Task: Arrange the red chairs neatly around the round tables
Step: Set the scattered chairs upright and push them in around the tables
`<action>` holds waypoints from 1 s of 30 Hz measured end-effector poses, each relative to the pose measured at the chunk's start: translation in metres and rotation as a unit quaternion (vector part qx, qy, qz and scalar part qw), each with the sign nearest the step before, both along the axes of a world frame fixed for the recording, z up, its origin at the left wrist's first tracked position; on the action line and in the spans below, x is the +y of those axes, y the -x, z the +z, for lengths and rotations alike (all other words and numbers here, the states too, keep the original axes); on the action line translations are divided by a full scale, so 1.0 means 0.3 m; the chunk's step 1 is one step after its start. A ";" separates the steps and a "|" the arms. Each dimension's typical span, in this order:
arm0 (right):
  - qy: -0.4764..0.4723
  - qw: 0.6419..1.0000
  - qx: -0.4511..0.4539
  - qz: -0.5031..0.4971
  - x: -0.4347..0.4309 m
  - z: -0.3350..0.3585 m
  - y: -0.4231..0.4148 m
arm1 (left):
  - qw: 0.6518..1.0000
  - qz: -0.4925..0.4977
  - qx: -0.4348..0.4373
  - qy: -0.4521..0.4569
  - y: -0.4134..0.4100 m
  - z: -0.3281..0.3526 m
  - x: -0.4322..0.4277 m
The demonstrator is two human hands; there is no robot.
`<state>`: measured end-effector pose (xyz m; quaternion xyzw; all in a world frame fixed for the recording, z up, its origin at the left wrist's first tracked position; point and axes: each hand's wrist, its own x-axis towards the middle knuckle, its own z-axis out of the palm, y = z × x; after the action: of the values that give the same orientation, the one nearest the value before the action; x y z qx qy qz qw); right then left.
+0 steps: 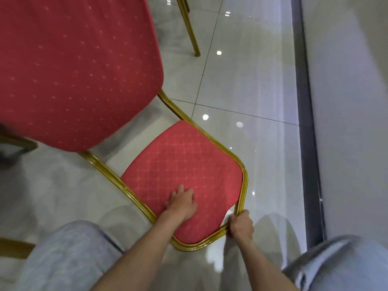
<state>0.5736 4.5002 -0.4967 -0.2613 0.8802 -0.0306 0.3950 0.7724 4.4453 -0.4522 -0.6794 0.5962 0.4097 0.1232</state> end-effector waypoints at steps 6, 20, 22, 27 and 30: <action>-0.067 0.996 -0.025 0.051 -0.029 -0.022 0.077 | 0.997 -0.073 -0.009 -0.015 -0.028 0.049 0.044; -0.017 0.998 -0.054 -0.014 -0.069 0.833 0.025 | 0.981 -0.178 0.059 0.056 -0.225 0.665 0.023; -0.014 0.998 -0.052 0.014 -0.086 0.959 0.017 | 0.983 -0.149 0.082 0.063 -0.238 0.782 0.038; 0.007 0.997 -0.069 0.021 -0.124 1.293 -0.047 | 0.987 -0.041 0.147 0.056 -0.229 1.145 0.065; 0.015 0.993 -0.113 -0.017 -0.125 1.482 -0.112 | 0.987 -0.031 0.155 0.035 -0.224 1.337 0.090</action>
<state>0.6072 4.4628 -0.0522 -0.2471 0.8336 -0.0796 0.4876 0.8396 4.4722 -0.0511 -0.5932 0.6424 0.4849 0.0181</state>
